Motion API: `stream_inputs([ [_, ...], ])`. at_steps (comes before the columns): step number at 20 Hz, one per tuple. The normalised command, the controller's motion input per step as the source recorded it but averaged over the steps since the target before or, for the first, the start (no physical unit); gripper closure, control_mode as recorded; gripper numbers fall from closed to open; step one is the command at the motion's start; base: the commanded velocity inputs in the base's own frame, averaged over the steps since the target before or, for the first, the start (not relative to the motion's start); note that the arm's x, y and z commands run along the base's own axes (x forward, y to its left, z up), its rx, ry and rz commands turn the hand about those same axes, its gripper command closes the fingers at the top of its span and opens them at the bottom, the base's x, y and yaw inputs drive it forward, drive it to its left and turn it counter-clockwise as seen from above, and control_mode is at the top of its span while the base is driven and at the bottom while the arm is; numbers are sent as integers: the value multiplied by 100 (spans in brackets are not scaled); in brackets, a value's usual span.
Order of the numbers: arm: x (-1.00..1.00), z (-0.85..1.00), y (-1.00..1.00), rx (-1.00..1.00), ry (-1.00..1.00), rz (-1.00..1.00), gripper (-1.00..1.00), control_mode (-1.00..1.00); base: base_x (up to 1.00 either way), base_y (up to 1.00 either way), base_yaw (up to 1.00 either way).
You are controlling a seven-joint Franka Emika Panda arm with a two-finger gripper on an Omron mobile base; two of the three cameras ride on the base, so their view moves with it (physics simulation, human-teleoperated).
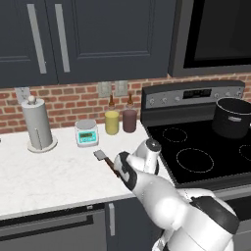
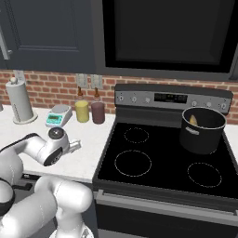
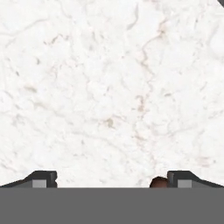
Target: Put the onion and cucumber in the pot. Retrieve the spatula and lightly stir the vegetables in the pot.
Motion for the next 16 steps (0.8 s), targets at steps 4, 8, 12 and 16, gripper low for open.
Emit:
stream_inputs([
  [4,-40,3,80,22,9,-48,-100,-100,0,0,0],
  [8,-38,4,77,22,7,-46,-100,-100,0,0,0],
  [12,-3,0,81,8,5,-47,-100,-100,0,0,0],
  [16,0,-8,71,0,4,-47,-100,-100,0,0,0],
])
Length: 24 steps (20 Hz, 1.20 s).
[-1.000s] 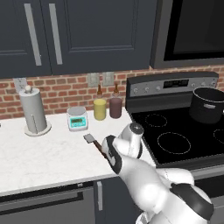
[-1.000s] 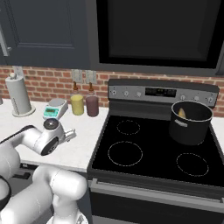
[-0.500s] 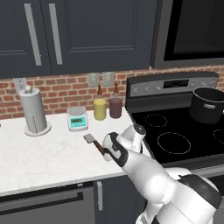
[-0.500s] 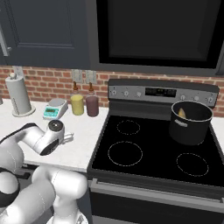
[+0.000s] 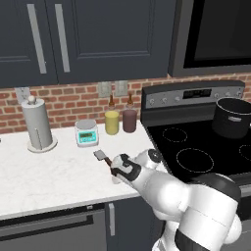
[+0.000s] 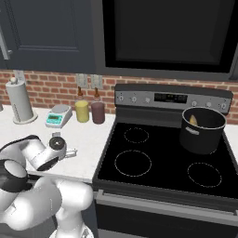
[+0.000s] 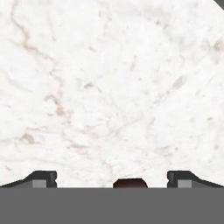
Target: Put the onion and cucumber in the pot. Retrieve the spatula and lightly stir the vegetables in the pot.
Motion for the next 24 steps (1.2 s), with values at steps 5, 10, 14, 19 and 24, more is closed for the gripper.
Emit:
stream_inputs([
  [5,0,-5,78,0,3,-48,-100,-100,0,0,0],
  [10,0,0,77,0,1,-49,-100,-100,0,0,0],
  [14,8,0,67,0,5,-48,-100,-100,0,0,0],
  [19,27,0,36,0,7,-42,-100,-100,0,0,0],
  [24,37,-2,2,0,17,-30,-100,-100,0,0,0],
])
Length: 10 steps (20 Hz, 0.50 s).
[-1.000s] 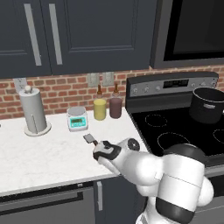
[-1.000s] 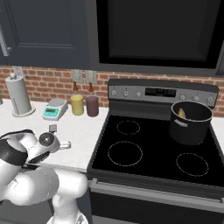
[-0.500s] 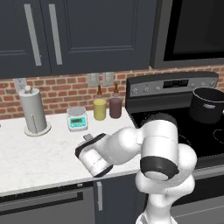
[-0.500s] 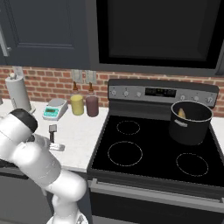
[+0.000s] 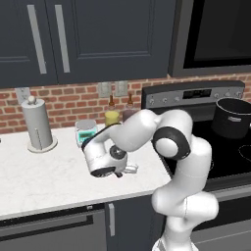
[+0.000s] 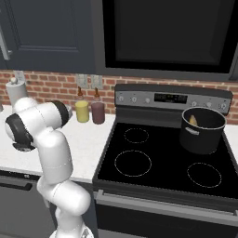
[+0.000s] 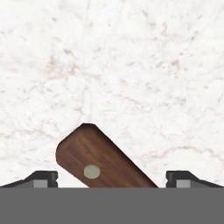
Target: Put the onion and cucumber in the pot. Retrieve the spatula and lightly stir the vegetables in the pot.
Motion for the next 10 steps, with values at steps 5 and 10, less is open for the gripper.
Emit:
stream_inputs([
  [5,7,-32,0,0,25,-17,-100,-100,0,0,0],
  [10,0,-30,5,-2,18,-5,-100,-100,0,0,0],
])
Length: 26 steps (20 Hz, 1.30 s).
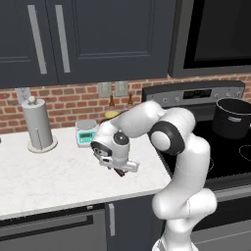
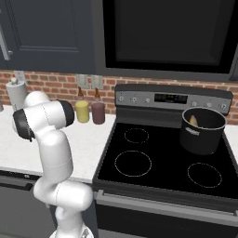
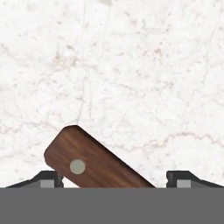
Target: Put the onion and cucumber in the pot. Retrieve the spatula and lightly stir the vegetables in the pot.
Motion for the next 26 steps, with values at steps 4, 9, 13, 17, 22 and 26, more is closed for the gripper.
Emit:
stream_inputs([
  [4,-3,-24,12,-10,11,0,-100,-100,0,0,0],
  [9,-21,-34,21,-17,4,0,-100,-100,0,0,0],
  [13,-9,-43,28,-20,3,0,-100,-100,0,0,0],
  [17,0,-37,36,-20,4,0,100,-100,0,0,0],
  [22,-2,-10,16,-14,2,0,100,-100,0,0,0],
  [26,-18,0,4,-8,1,0,100,-100,0,0,0],
])
